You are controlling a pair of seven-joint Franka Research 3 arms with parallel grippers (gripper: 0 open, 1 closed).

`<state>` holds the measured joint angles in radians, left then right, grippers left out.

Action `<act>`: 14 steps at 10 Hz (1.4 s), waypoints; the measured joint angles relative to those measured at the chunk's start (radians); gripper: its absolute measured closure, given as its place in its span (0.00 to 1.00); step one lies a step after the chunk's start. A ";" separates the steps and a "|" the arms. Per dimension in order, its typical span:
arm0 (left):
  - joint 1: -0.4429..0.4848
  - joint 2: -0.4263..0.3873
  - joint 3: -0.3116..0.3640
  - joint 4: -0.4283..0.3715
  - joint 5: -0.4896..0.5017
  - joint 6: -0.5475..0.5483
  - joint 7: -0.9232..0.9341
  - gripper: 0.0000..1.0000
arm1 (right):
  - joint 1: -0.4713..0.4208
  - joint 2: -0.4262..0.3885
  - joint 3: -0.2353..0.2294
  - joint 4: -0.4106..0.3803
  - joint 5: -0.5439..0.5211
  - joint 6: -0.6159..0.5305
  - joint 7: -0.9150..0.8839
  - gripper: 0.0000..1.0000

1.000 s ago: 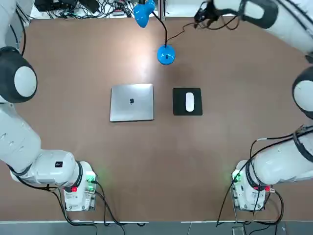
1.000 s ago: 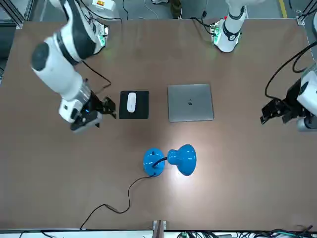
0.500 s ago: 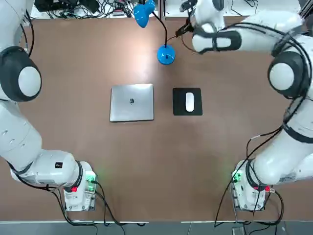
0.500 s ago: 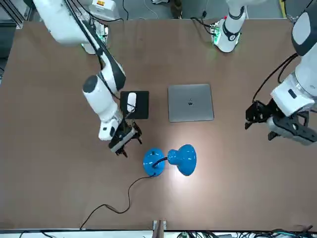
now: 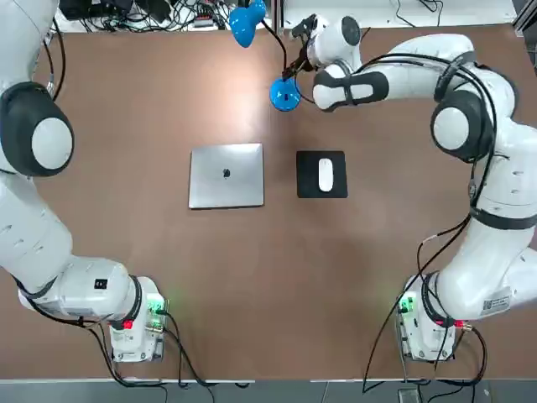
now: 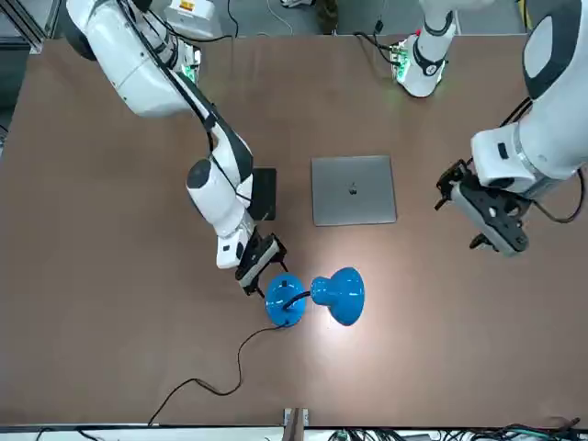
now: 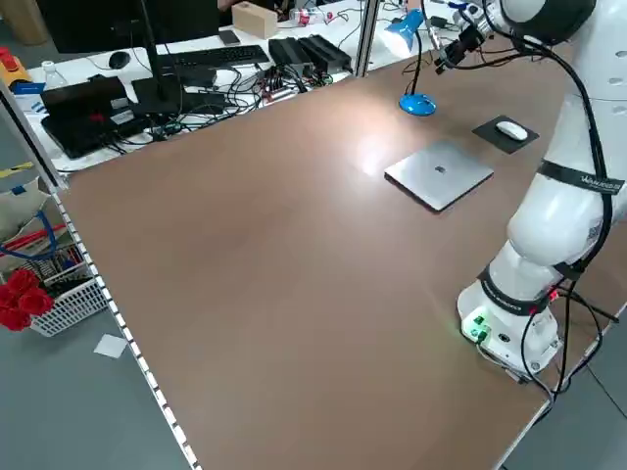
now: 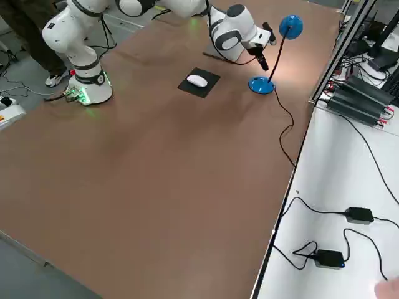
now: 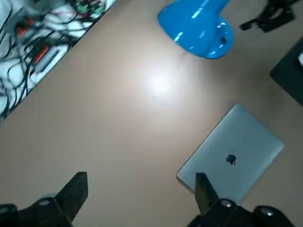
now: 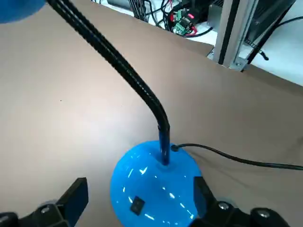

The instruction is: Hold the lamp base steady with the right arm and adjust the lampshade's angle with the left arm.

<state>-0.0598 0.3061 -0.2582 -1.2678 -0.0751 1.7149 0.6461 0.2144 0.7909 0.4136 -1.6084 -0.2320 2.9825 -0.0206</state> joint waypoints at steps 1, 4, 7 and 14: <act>-0.009 0.012 -0.024 0.000 -0.041 0.047 0.113 0.00 | 0.023 0.051 -0.021 0.044 -0.002 0.019 0.000 0.02; -0.021 0.064 -0.047 0.000 -0.152 0.136 0.286 0.00 | 0.096 0.211 -0.076 0.239 -0.003 0.031 0.000 0.05; -0.027 0.084 -0.089 0.002 -0.155 0.212 0.400 0.00 | 0.103 0.279 -0.080 0.320 -0.012 0.031 0.000 0.34; -0.072 0.163 -0.104 0.002 -0.156 0.321 0.529 0.00 | 0.109 0.324 -0.090 0.339 -0.015 0.075 0.000 0.64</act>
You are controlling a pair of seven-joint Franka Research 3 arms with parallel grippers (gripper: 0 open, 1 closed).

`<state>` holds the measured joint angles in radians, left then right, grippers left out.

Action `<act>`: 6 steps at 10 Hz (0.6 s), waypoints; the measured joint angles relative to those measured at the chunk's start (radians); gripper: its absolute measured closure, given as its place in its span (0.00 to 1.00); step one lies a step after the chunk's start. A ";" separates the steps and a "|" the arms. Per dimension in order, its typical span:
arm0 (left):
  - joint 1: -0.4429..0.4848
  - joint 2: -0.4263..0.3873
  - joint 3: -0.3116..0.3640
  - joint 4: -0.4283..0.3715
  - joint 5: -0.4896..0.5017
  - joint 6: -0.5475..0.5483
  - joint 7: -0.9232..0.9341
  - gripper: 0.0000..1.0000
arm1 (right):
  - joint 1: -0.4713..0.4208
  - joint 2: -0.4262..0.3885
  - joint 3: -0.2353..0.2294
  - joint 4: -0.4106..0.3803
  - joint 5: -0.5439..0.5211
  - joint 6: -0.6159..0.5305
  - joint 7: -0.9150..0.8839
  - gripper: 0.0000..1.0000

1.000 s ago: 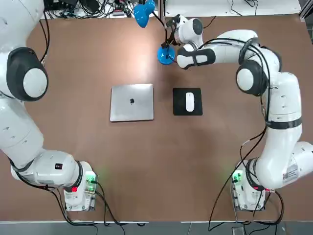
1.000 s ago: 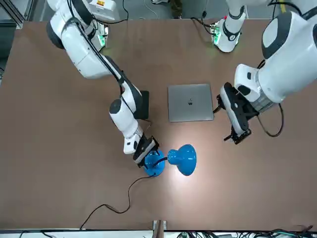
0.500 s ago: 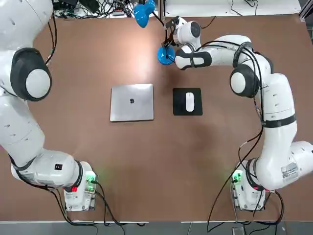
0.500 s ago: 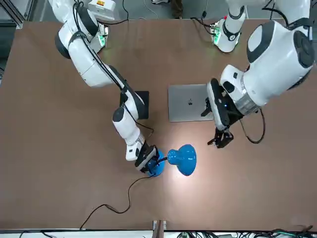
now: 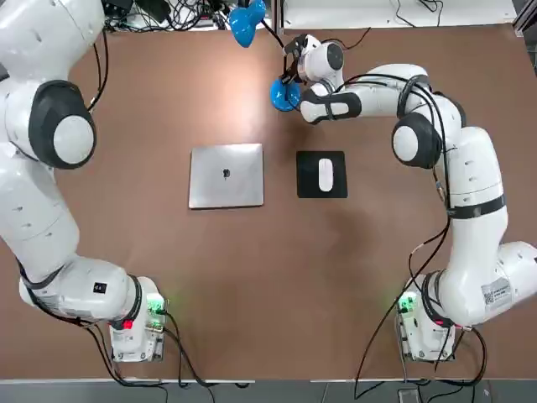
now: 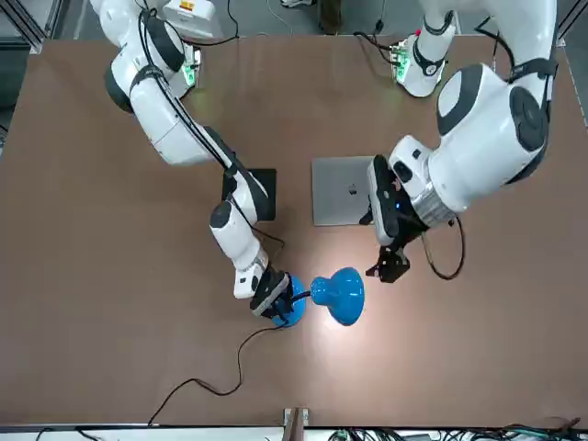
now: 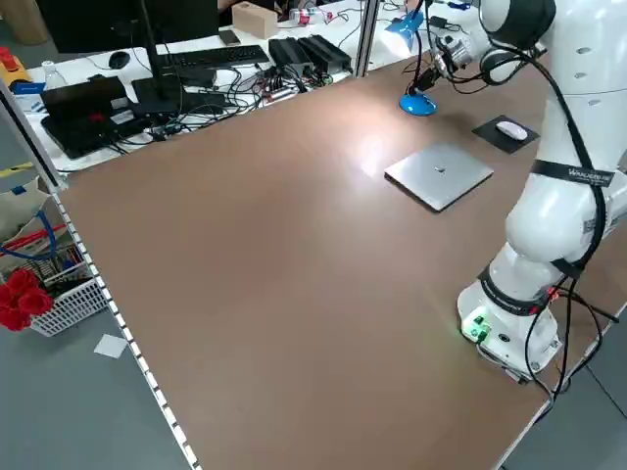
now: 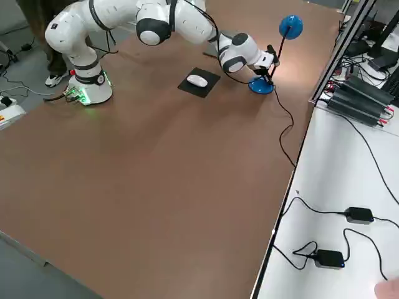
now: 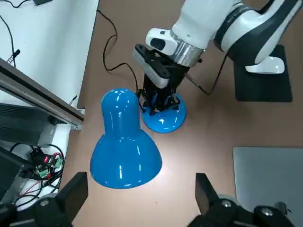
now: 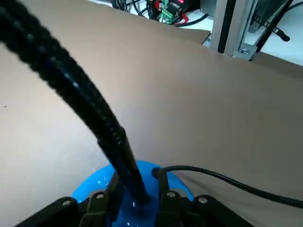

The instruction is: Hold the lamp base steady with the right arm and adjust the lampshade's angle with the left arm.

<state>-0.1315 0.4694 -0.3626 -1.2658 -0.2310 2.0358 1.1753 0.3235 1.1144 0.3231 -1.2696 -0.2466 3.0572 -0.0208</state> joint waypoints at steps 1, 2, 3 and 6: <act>-0.001 0.016 -0.002 0.000 -0.011 0.019 0.000 0.00 | 0.000 0.000 0.000 0.000 0.000 0.001 0.000 0.71; -0.002 0.027 -0.005 0.000 -0.037 0.029 -0.004 0.00 | 0.001 0.002 0.000 0.001 0.000 0.003 0.000 0.72; -0.003 0.038 -0.007 0.000 -0.056 0.032 -0.005 0.00 | 0.001 0.004 0.000 0.001 0.000 0.010 0.000 0.76; -0.017 0.081 -0.013 0.001 -0.062 0.089 0.044 0.00 | 0.002 0.012 -0.001 0.003 0.000 0.029 0.000 0.82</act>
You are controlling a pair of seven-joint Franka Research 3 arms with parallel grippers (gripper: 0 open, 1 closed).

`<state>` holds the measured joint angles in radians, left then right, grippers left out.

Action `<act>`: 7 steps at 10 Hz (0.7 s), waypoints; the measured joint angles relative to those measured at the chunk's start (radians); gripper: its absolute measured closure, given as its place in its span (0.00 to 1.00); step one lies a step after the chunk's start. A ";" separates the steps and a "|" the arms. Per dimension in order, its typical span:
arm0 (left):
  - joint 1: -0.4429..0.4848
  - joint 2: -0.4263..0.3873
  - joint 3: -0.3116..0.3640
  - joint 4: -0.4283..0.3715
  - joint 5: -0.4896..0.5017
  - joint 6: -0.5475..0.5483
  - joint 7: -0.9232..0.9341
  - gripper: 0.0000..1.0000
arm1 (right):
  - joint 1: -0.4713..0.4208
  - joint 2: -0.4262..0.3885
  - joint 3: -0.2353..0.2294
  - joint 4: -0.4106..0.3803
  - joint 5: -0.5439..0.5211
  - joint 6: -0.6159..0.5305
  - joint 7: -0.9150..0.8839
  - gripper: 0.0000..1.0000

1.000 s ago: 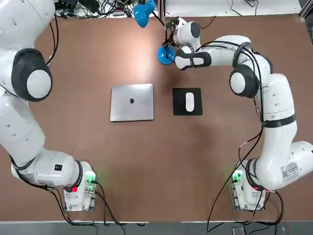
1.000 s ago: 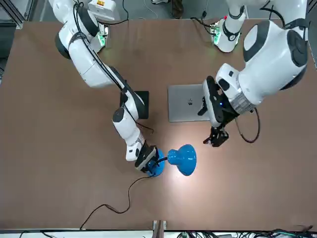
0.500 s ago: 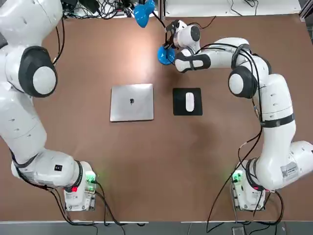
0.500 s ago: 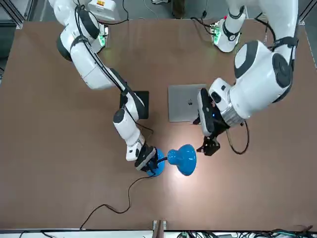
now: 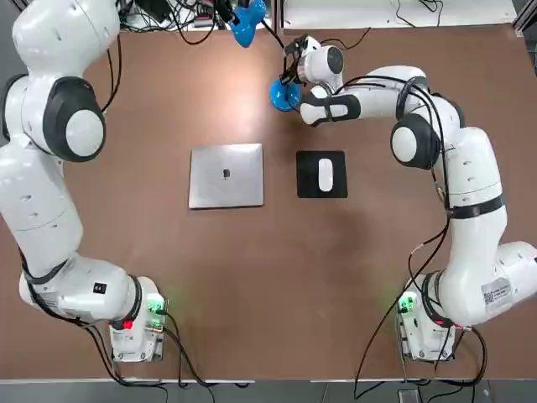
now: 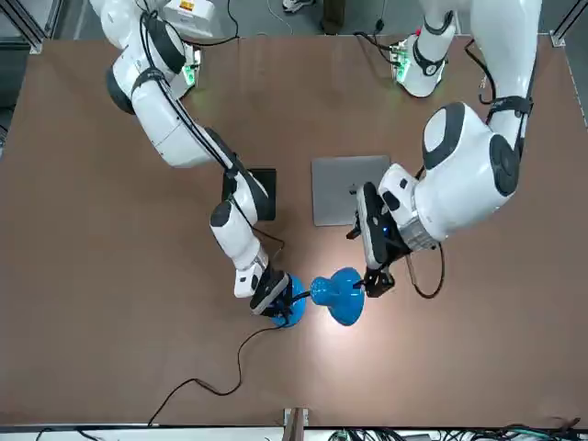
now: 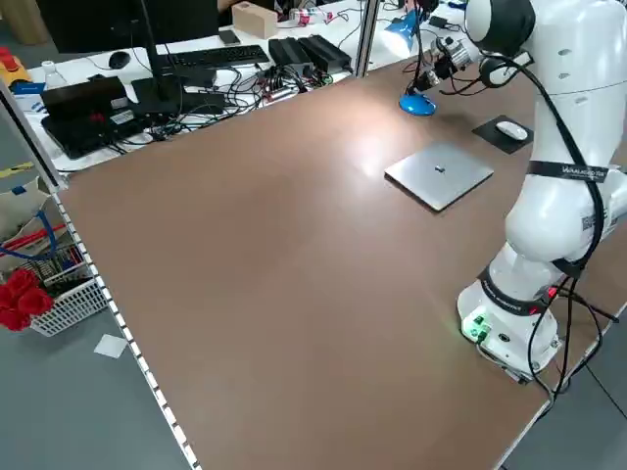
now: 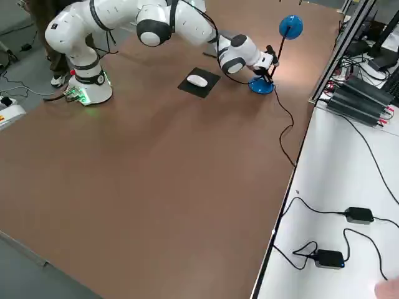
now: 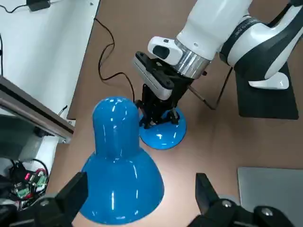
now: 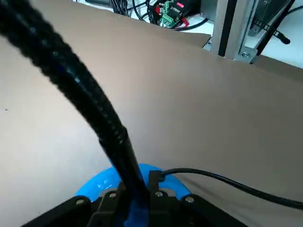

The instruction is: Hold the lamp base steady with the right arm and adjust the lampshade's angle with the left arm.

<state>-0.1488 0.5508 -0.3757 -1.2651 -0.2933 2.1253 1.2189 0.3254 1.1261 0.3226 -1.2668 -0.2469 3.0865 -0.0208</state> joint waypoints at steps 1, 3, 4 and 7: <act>-0.013 0.014 0.000 0.000 0.000 0.030 0.031 0.00 | 0.000 0.001 -0.002 0.001 0.000 0.001 0.000 0.84; -0.032 0.037 -0.001 0.007 0.000 0.049 0.094 0.00 | 0.002 0.001 -0.005 0.001 -0.002 0.004 0.000 0.85; -0.035 0.052 -0.001 0.016 0.000 0.050 0.104 0.00 | 0.003 0.001 -0.007 0.001 -0.002 0.005 0.000 0.85; -0.039 0.121 -0.001 0.099 0.000 0.036 0.118 0.01 | 0.007 0.001 -0.012 0.002 -0.003 0.007 0.000 0.85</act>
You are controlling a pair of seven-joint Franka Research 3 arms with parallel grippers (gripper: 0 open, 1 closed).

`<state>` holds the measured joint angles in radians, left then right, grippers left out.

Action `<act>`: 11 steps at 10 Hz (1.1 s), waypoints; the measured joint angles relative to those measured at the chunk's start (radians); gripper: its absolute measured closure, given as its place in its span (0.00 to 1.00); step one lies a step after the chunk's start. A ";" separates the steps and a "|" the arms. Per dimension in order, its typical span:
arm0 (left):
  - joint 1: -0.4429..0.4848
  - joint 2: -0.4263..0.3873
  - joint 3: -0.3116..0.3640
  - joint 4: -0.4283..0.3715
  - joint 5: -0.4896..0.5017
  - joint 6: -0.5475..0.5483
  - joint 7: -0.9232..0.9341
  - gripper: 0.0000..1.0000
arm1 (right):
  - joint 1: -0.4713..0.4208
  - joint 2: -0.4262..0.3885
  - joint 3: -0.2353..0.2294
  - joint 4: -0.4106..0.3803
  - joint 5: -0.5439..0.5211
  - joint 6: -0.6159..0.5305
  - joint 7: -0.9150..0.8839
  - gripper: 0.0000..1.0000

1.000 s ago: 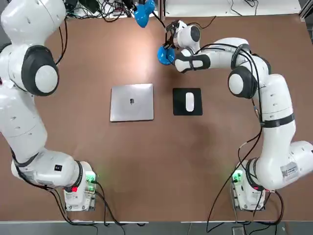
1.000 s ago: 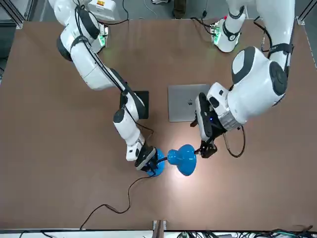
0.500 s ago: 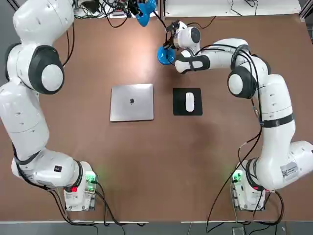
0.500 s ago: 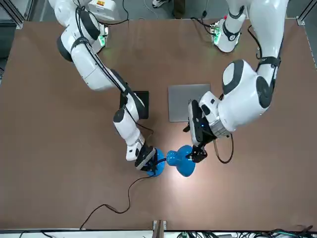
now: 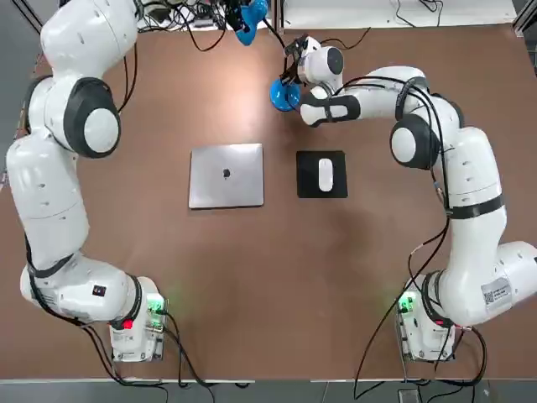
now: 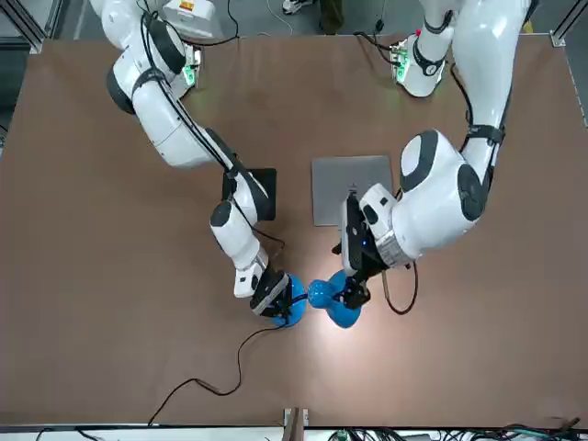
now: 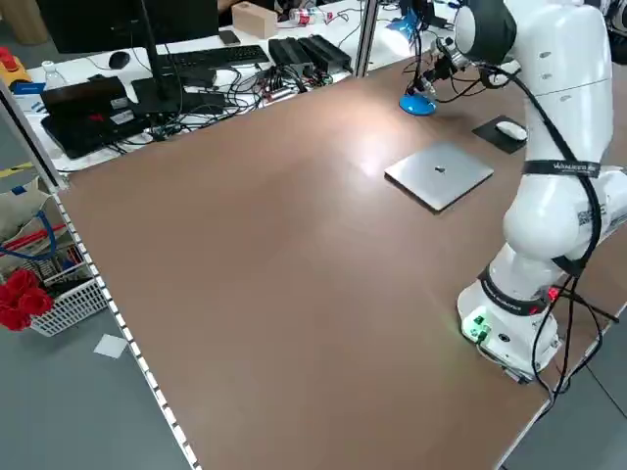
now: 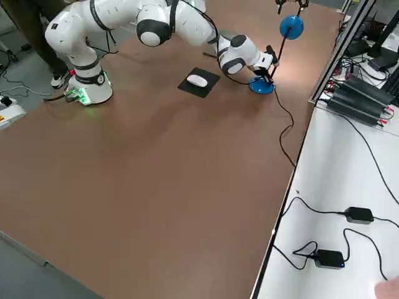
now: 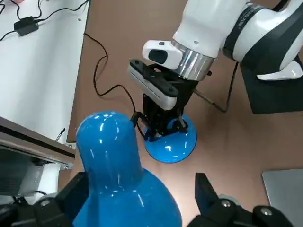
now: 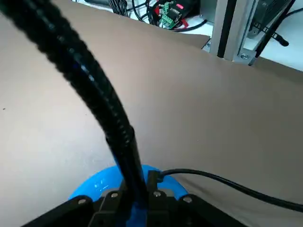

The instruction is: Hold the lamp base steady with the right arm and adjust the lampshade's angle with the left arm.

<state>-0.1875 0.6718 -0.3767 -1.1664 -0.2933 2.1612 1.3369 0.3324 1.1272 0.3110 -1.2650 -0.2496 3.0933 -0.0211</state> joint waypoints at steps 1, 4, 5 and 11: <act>0.000 0.016 0.000 0.036 0.000 -0.008 0.001 0.01 | 0.001 0.000 -0.001 0.000 0.000 0.002 0.000 0.85; -0.001 0.059 0.001 0.133 0.000 -0.070 0.001 0.02 | 0.004 0.001 -0.006 -0.001 0.000 0.008 0.000 0.85; -0.005 0.087 0.001 0.187 0.000 -0.101 0.001 0.02 | 0.004 0.001 -0.006 -0.001 0.000 0.009 0.000 0.85; -0.028 0.161 -0.002 0.278 -0.001 -0.126 0.001 0.01 | 0.004 0.001 -0.007 -0.001 0.000 0.010 0.001 0.85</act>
<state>-0.2158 0.8326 -0.3788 -0.8882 -0.2942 2.0350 1.3375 0.3369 1.1281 0.3045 -1.2659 -0.2496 3.1038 -0.0204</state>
